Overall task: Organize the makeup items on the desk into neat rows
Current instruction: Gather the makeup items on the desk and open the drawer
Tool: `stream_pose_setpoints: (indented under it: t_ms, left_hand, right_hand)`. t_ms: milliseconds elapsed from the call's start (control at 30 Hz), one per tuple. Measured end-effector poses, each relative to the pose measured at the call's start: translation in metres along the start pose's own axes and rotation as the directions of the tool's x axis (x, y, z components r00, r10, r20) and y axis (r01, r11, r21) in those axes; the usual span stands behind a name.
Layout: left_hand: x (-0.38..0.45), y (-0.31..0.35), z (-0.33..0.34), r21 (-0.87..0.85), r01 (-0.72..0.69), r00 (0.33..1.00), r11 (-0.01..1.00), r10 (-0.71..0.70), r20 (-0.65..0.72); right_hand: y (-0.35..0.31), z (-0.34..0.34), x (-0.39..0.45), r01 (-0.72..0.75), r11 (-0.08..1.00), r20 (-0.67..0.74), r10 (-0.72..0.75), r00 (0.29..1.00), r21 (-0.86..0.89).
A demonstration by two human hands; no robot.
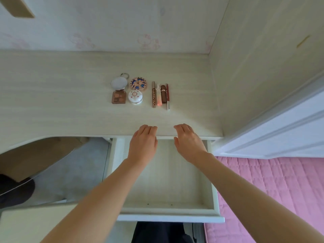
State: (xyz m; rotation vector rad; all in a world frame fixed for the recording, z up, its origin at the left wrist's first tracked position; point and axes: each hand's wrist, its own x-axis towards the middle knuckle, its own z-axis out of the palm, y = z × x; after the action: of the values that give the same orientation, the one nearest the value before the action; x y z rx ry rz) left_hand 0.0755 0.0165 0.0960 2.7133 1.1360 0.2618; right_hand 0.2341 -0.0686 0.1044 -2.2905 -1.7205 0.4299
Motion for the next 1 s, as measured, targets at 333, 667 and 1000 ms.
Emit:
stream_pose_setpoints:
  t_ms: [333, 667, 1000]
  left_hand:
    - [-0.127, 0.001, 0.019, 0.053, -0.008, 0.969, 0.999, -0.006, 0.247]
    - [-0.213, -0.016, 0.036, 0.005, -0.019, 0.835, 1.0, 0.013, 0.551]
    - [-0.245, -0.025, 0.052, -0.018, -0.056, 0.816, 0.998, 0.056, 0.575]
  right_hand:
    - [-0.022, 0.042, -0.106, 0.067, 0.998, 0.0, -0.067, 0.998, -0.003]
    - [-0.041, 0.097, -0.174, -0.032, 0.999, 0.176, 0.032, 0.984, 0.002]
    - [-0.04, 0.13, -0.209, -0.087, 0.994, 0.278, 0.102, 0.955, -0.066]
